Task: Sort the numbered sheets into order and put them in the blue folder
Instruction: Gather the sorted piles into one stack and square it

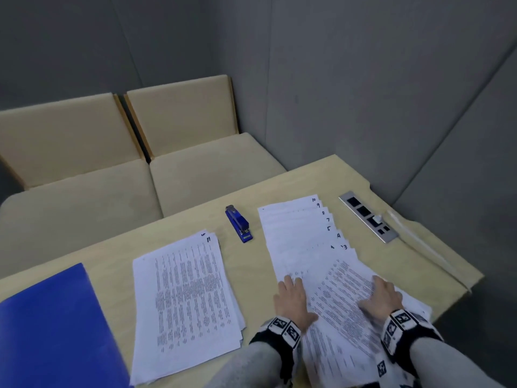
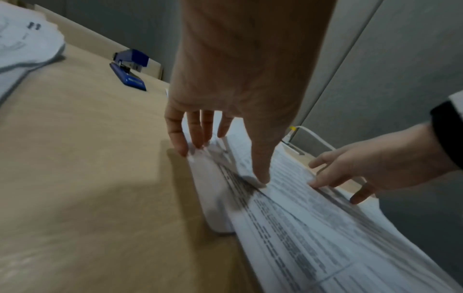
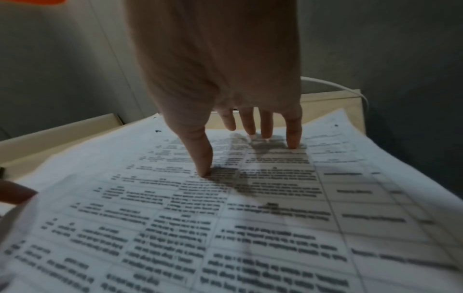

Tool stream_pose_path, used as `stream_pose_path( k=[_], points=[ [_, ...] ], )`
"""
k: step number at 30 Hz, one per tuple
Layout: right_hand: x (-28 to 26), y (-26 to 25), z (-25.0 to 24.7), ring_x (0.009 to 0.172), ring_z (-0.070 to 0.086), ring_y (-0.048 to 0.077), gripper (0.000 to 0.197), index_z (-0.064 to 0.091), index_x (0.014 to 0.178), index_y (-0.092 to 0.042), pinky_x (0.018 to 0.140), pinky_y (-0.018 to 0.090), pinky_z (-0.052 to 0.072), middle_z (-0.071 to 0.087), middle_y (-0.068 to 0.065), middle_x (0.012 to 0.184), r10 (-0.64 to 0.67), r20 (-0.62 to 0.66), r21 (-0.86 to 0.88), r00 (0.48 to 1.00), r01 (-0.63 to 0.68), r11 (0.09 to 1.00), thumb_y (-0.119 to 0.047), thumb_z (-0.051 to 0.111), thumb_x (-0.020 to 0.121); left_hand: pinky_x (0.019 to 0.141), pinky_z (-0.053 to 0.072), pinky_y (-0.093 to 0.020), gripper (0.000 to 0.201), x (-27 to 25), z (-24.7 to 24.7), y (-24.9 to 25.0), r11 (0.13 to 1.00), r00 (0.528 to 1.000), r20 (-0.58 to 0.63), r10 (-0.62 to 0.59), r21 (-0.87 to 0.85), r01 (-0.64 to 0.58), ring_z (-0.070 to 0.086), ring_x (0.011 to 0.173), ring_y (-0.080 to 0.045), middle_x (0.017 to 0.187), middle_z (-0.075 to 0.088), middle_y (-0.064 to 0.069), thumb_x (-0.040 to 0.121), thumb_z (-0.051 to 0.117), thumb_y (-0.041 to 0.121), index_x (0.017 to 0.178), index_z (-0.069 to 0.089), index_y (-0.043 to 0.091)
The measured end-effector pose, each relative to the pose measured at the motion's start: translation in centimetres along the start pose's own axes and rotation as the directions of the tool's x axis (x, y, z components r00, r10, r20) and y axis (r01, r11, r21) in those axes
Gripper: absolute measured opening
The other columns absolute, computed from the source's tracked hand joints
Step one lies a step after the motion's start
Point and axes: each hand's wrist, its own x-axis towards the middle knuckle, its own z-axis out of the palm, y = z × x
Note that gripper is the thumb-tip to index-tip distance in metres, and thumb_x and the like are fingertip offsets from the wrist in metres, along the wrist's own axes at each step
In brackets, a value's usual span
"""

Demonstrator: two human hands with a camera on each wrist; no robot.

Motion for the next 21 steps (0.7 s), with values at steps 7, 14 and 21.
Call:
stream_pose_path(
  k=[7,14,21],
  points=[
    [1.4,-1.8,-1.4,0.132,0.026,0.035,0.093,0.015,0.145,-0.018,0.106,0.045,0.035,0.019,0.015,0.145,0.083,0.02,0.029,0.996,-0.083,0.996,-0.028,0.074,0.074,0.093,0.036,-0.043,0.047,2.0,-1.1,0.7,0.996,0.994,0.082,-0.073,-0.048,0.077,0.046,0.116,-0.031,0.121,0.054,-0.01,0.082,0.058,0.018,0.125,0.04,0.013],
    [2.3,-1.7,-4.2,0.127,0.031,0.029,0.057,0.043,0.125,-0.025,0.105,0.048,0.028,0.035,0.011,0.135,0.027,-0.047,0.076,0.999,-0.024,0.997,-0.033,0.067,0.073,0.099,0.042,-0.041,0.036,3.6,-5.4,0.2,0.956,0.954,0.162,0.251,-0.195,-0.218,0.052,0.119,-0.029,0.132,0.055,-0.011,0.094,0.047,0.014,0.13,0.049,0.016],
    [2.7,-1.0,-3.8,0.106,0.057,0.032,0.022,0.062,0.104,-0.02,0.095,0.037,0.045,0.065,0.01,0.116,0.012,0.034,0.236,0.999,-0.019,0.971,-0.028,0.059,0.084,0.097,0.041,-0.042,0.044,4.6,-6.1,-0.8,0.94,0.987,-0.024,-0.16,-0.309,0.145,0.043,0.12,-0.031,0.13,0.042,-0.012,0.09,0.053,0.029,0.13,0.04,0.015]
  ],
)
